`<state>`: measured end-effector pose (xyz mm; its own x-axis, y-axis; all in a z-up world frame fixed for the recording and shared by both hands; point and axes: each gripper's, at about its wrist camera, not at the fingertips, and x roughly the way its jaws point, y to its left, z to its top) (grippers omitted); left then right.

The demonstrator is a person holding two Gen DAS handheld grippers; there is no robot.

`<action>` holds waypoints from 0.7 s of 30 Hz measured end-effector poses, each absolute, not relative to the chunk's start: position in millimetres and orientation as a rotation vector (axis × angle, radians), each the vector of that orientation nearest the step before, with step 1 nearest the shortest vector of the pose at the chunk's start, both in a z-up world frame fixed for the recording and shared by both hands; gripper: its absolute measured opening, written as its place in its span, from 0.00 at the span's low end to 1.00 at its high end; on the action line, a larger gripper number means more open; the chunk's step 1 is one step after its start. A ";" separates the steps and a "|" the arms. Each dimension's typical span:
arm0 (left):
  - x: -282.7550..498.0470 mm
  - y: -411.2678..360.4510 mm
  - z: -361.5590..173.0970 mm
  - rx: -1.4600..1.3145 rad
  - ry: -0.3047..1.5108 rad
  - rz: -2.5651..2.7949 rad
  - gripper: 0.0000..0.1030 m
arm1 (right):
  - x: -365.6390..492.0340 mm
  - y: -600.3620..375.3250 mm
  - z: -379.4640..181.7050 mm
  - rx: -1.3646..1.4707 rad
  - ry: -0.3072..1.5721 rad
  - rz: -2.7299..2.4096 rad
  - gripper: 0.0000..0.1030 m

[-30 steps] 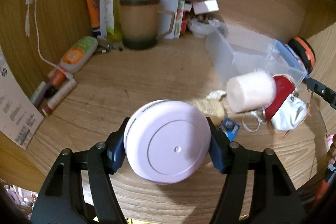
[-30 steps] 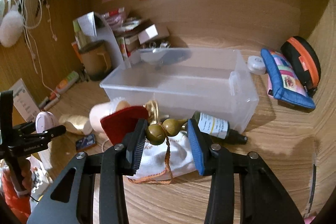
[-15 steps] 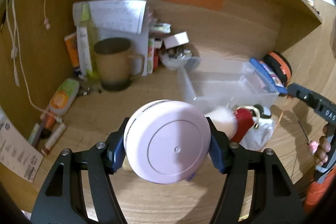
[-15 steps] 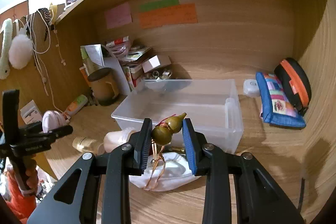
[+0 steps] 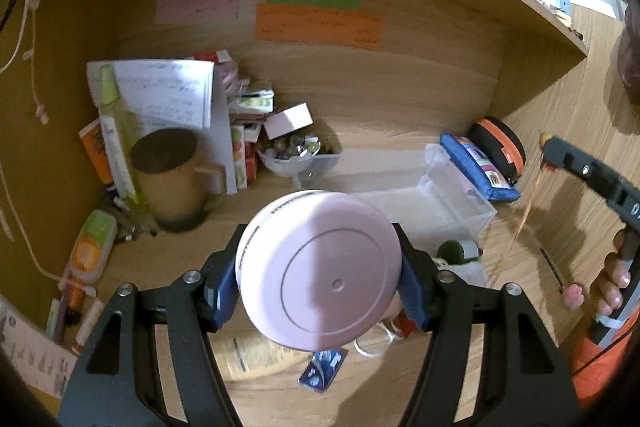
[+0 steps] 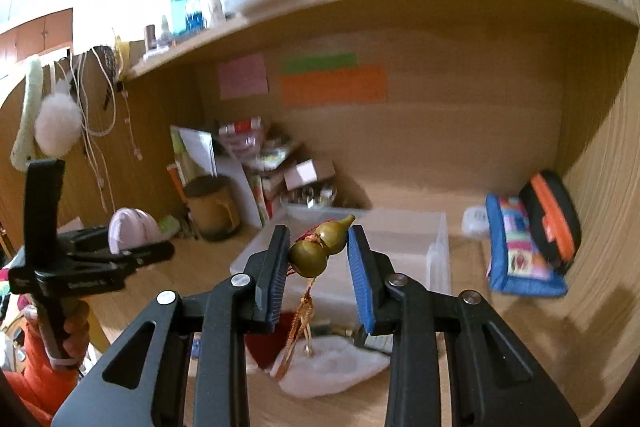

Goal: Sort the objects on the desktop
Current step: 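Carry the pink round container with the left tool while the right tool carries the gold gourd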

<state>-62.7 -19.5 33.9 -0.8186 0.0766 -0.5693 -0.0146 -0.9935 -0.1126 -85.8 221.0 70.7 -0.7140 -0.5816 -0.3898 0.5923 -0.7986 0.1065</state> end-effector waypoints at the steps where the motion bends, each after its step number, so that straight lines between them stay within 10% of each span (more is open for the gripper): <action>1: -65.9 -18.9 36.0 -0.925 -0.156 2.945 0.64 | -86.7 221.0 76.4 0.525 0.031 -2.440 0.26; 21: -175.0 -4.2 25.7 -1.101 -0.120 2.796 0.64 | -171.4 202.9 92.0 0.559 0.054 -2.514 0.26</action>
<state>-175.0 -4.2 25.7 -0.7240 0.1537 -0.6725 -0.0953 -0.9878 -0.1231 -171.4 202.9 92.0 -0.7575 -0.5143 -0.4020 0.5310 -0.8437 0.0789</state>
